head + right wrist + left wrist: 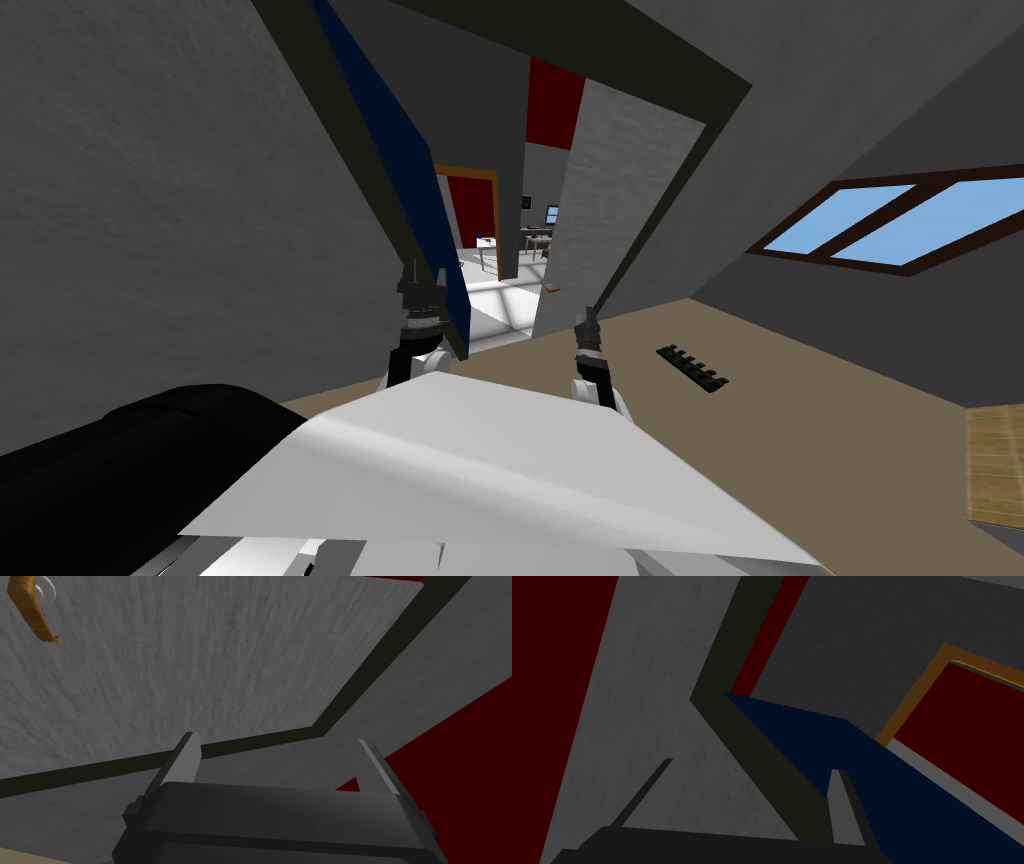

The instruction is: Push the door open

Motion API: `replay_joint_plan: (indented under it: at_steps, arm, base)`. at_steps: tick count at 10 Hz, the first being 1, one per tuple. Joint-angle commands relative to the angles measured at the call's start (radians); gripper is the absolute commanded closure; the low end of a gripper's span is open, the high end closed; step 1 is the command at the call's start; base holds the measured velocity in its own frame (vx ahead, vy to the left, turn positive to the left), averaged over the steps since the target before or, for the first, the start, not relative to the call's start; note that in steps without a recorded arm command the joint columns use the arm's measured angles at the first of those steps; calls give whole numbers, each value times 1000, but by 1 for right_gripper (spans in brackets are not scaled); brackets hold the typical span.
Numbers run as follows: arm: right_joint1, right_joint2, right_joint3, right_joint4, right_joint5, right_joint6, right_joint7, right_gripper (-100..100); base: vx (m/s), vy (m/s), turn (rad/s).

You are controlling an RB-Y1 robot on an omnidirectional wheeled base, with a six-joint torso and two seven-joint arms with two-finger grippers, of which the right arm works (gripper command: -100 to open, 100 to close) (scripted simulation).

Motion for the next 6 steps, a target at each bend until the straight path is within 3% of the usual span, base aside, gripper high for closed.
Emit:
replay_joint_plan:
  at_steps: [1, 2, 6]
  arm:
    - [-21, -2, 8, 50, -3, -12, 3, -100]
    - [-21, -2, 8, 52, -3, -12, 3, -100]
    - [-72, -6, 32, 173, -12, -40, 7, -100]
  base:
    - [76, -78, 46]
    - [62, -58, 29]
    - [76, -77, 45]
